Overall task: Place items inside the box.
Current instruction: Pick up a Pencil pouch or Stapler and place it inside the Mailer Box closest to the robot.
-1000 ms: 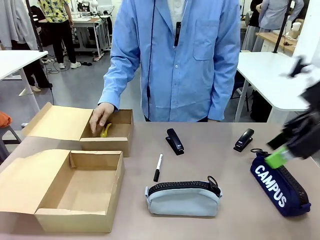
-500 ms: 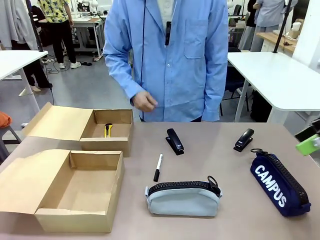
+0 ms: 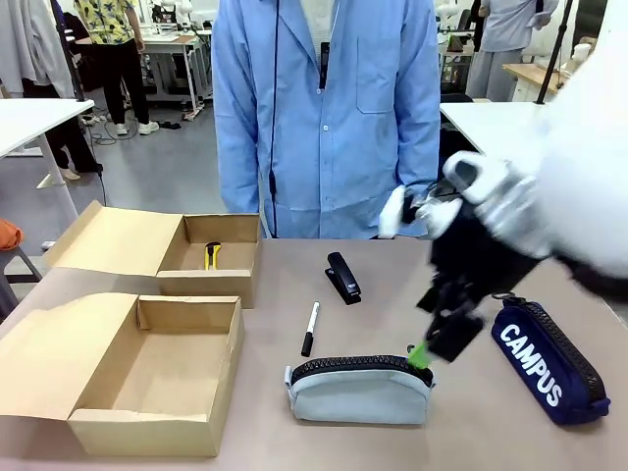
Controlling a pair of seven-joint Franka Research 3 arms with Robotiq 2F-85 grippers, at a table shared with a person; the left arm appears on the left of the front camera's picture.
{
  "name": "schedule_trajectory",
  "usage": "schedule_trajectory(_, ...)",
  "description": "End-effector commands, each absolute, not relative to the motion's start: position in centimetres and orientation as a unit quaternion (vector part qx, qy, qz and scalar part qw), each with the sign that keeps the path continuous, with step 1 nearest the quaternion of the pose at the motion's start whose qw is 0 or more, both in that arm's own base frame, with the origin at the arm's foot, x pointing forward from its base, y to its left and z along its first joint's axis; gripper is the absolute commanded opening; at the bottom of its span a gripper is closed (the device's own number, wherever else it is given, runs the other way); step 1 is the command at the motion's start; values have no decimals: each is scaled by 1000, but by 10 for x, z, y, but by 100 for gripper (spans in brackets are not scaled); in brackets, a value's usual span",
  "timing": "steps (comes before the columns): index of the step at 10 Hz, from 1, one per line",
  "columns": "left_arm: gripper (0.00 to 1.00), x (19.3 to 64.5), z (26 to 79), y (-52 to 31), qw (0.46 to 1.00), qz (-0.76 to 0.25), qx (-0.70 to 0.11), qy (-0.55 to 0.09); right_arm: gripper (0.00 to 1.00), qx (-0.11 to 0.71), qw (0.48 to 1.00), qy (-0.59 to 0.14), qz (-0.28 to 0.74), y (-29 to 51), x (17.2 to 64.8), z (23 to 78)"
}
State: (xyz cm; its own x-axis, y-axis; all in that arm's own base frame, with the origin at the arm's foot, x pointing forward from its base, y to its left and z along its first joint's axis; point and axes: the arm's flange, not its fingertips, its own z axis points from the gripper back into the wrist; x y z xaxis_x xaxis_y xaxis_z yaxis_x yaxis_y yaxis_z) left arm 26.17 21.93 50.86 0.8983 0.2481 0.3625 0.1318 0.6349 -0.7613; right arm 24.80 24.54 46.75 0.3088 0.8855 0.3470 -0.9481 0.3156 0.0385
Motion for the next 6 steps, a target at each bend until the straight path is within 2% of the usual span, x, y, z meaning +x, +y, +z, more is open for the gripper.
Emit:
schedule_trajectory(1, 100, 261, 509, 219, 871, 25, -433, -231, 100, 99, 783, -123, 601, 274, 271, 431)
schedule_trajectory(3, 100, 261, 509, 219, 871, 25, -433, -231, 100, 65, 776, -130, 614, 303, 283, 401)
schedule_trajectory(6, 100, 261, 509, 219, 871, 25, -433, -231, 100, 68, 740, -112, 659, 320, 289, 370)
